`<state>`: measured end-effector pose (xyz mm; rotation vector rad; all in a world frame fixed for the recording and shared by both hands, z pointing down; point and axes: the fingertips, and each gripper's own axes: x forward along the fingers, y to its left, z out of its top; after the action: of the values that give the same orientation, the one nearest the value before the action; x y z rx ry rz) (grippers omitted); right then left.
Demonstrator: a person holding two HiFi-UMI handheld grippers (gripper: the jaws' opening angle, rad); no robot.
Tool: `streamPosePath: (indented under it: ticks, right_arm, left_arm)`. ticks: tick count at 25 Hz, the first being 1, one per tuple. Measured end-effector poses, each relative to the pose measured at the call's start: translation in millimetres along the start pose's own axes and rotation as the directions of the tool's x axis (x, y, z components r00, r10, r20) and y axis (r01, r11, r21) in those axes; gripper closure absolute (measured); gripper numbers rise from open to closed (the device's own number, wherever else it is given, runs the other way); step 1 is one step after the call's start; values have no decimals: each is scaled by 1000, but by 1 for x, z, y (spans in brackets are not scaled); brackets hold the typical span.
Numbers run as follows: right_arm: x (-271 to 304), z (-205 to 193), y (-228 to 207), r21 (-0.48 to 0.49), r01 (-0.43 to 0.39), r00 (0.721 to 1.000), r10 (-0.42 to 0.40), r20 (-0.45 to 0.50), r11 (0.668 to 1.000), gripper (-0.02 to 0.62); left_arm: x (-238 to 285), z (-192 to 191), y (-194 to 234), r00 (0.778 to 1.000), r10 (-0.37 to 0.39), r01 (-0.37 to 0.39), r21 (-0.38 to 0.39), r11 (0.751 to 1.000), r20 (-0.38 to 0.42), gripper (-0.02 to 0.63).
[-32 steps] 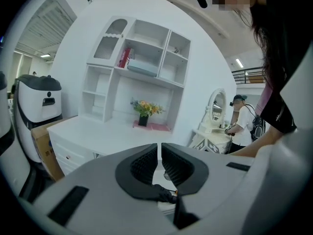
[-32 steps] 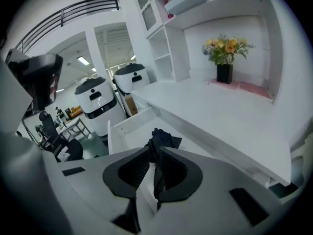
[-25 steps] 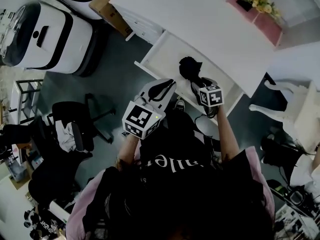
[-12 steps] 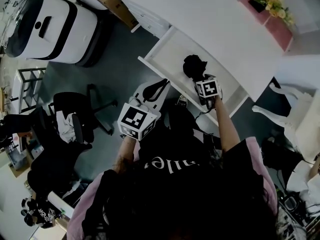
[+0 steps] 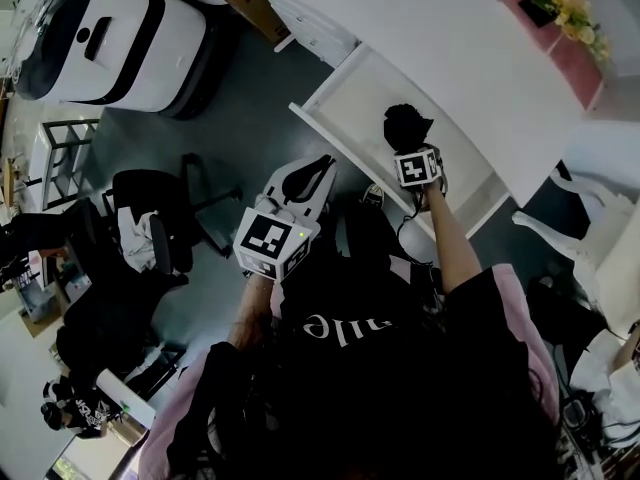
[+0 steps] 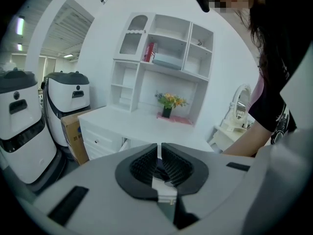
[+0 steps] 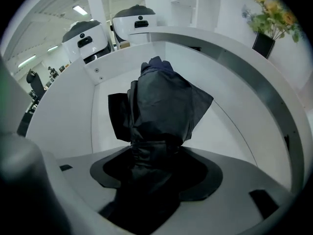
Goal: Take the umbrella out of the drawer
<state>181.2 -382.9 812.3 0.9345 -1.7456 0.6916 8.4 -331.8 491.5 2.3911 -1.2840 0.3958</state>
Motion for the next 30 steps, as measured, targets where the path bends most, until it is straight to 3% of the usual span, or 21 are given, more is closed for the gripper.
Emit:
streamPosePath:
  ticks: [4,10,14,17,21,30]
  right_arm:
    - [3,1,-2,-2,25,1000,-25,6,1000,316]
    - [-9,0,-6,-41,36,997,-39,-59,999,316]
    - [-33,12,-2,-66,4,1000,-6,-28,998,316]
    - [-58,9,-1,-30,-1,999,0,-33,1000,316]
    - [-92,22,10,45,-57,997,54,59,997,316]
    - [-190,61,52,84,-124,962,99,254,989,318]
  left_arm:
    - [-5,-3,5,1000,16,-16,-10,1000,3,574]
    - [-17,-4,9,1000,24,-24,-5,1000,10,574]
    - [-26,-4,19,999,36,-36,-8,999,19,574]
    - [-32,-3,24,999,38,-38,-10,999,26,574]
    - [-38,-1,27,999,25,-25,-4,1000,40,574]
    - [-57,1,29,998,-23,21,22,1000,63,574]
